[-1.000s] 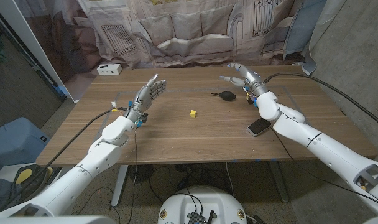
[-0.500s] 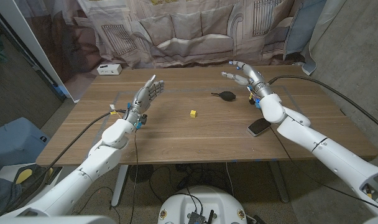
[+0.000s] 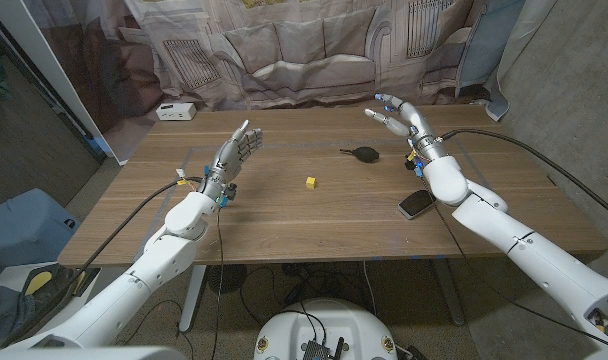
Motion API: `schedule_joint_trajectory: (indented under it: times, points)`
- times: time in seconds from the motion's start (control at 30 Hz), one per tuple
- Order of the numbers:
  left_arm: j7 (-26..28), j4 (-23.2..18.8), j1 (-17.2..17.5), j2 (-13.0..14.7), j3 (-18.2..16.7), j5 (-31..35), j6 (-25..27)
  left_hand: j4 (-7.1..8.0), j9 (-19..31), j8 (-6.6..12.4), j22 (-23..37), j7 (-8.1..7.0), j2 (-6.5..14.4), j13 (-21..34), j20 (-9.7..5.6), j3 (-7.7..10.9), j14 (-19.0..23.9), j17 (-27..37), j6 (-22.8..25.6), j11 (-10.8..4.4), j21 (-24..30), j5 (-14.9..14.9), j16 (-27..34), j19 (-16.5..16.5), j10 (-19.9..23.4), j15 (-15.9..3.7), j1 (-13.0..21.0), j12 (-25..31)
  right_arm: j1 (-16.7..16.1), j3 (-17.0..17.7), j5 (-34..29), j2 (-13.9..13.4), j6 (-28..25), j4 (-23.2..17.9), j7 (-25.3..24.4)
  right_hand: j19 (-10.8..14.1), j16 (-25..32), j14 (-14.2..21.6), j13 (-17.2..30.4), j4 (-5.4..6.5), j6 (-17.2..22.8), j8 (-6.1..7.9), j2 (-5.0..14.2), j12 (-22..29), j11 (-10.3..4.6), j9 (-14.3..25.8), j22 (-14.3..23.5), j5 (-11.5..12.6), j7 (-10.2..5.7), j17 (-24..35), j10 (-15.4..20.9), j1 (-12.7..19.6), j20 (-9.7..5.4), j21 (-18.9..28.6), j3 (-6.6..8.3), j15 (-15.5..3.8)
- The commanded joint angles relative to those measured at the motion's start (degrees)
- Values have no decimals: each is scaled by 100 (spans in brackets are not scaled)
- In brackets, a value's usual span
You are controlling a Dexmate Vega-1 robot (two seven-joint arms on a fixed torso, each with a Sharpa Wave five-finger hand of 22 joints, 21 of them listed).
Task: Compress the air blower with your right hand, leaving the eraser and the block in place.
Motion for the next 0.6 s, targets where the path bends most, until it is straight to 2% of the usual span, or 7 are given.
schedule_joint_trajectory:
  times: [0.03,0.37,0.43,0.6]
  points:
    - [-73,99,-107,-40,-7,-21,-75,-31,27,-9,14,25,0,19,-4,27,27,11,9,14,-18,-10,-14,-3,62,-2,-13,-7,-485,406,553,86,468,-96,-62,52,42,80,16,44,75,61,22,39,27,18,-4,-8,13,-1,66,-80,-3,14,-4,2]
    - [-46,77,-106,-4,-3,8,-13,-34,27,-15,14,23,2,19,-4,29,24,11,-5,11,-19,-10,-16,-5,58,-8,-12,-9,-732,608,922,117,668,-121,67,194,45,97,13,73,96,61,37,33,38,15,-3,-23,47,-6,74,-167,70,52,-21,16]
    - [-28,85,-110,-10,-9,20,-27,-34,27,-14,14,25,2,19,-3,29,15,11,-3,10,-22,-10,-19,-11,56,-10,-12,-10,-784,665,1161,148,811,-69,184,269,41,98,13,72,110,63,37,31,123,14,-3,-28,65,-13,80,-184,76,70,-25,30]
    - [-37,138,-158,-25,1,37,-37,-35,27,-12,14,20,3,19,-8,30,22,11,0,13,-21,-10,-16,-10,57,-6,-12,-10,-852,744,1447,139,882,-44,381,318,50,120,12,90,112,58,58,27,146,12,-4,-33,115,-13,82,-231,71,75,-29,49]
